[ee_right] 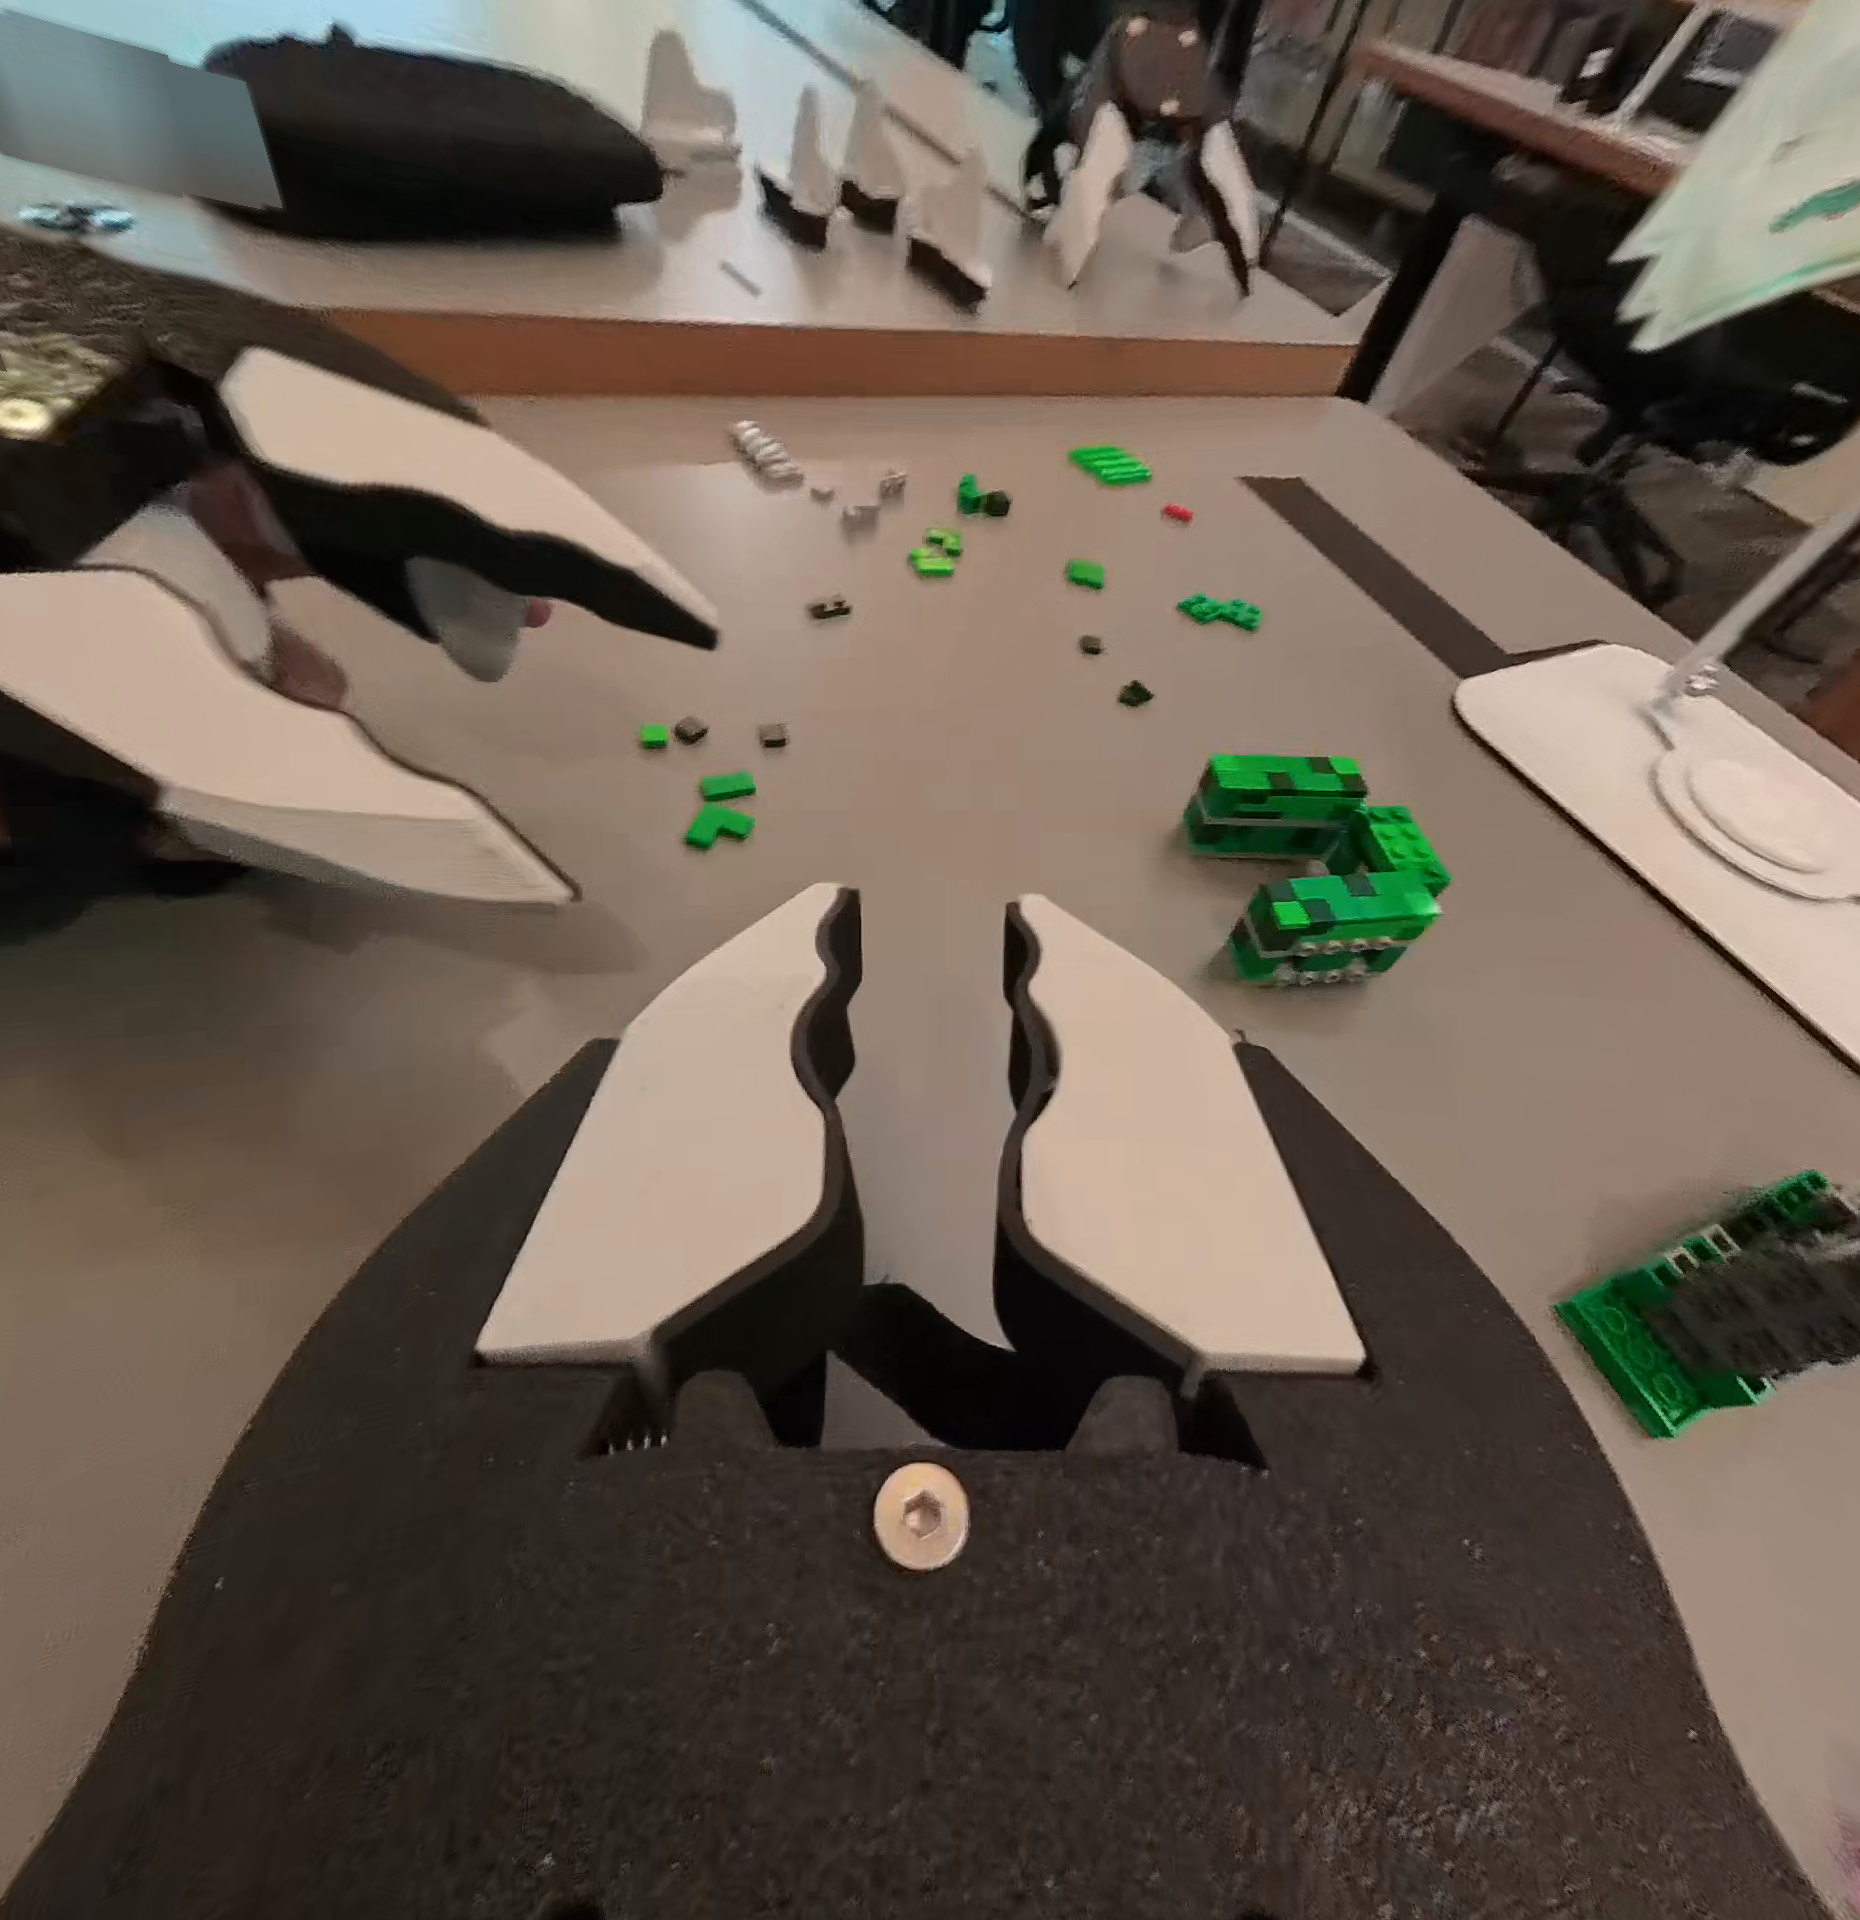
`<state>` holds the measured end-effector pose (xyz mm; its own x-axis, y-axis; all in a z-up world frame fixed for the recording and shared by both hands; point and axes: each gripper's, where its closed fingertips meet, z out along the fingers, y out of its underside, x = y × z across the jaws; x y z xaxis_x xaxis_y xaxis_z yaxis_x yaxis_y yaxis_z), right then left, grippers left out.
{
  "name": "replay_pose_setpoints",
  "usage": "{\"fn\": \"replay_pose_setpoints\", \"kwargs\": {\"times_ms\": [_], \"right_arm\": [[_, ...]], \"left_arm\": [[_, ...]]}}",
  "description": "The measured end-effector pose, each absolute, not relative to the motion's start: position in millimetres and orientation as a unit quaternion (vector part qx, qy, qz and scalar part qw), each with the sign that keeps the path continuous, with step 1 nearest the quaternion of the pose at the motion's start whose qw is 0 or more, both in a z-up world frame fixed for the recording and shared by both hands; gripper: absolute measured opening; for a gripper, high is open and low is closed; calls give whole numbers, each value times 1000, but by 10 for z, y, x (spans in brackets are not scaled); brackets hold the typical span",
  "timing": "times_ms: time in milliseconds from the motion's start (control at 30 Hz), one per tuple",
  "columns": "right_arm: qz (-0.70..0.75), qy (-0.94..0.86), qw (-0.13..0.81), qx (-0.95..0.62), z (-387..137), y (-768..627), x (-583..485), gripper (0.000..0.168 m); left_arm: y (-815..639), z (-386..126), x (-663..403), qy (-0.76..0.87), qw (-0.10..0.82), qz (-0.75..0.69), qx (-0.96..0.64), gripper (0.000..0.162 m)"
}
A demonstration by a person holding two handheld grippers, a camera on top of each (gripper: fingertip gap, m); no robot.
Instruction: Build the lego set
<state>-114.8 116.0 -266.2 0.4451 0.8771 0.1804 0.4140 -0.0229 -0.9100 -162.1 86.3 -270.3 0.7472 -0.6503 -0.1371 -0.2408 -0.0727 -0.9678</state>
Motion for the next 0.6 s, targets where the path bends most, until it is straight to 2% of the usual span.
{"fn": "replay_pose_setpoints", "kwargs": {"times_ms": [67,133,200,233,300,367,500,600], "right_arm": [[233,-503,485,-677,-2695,1035,-1198,20],[240,-524,466,-671,-2755,937,-1247,15],[217,-516,495,-665,-2786,1011,-1227,6],[198,-506,521,-659,-2784,1092,-1192,1],[152,-474,594,-632,-2730,1286,-1082,0],[134,-459,629,-613,-2734,1370,-1015,0],[183,-440,680,-557,-2492,1201,-1081,0],[222,-488,700,-472,-2380,873,-1209,0]], "left_arm": [[895,-2735,-1662,303,600,-157,-724,65],[957,-2759,-1789,270,597,-140,-742,55],[1023,-2802,-1963,228,589,-125,-765,43],[1026,-2801,-1978,220,587,-140,-766,41],[1006,-2752,-1945,216,593,-172,-757,40],[966,-2679,-1875,238,609,-174,-736,40],[940,-2737,-1767,287,605,-135,-730,37],[930,-2788,-1719,303,594,-135,-733,38]]}}
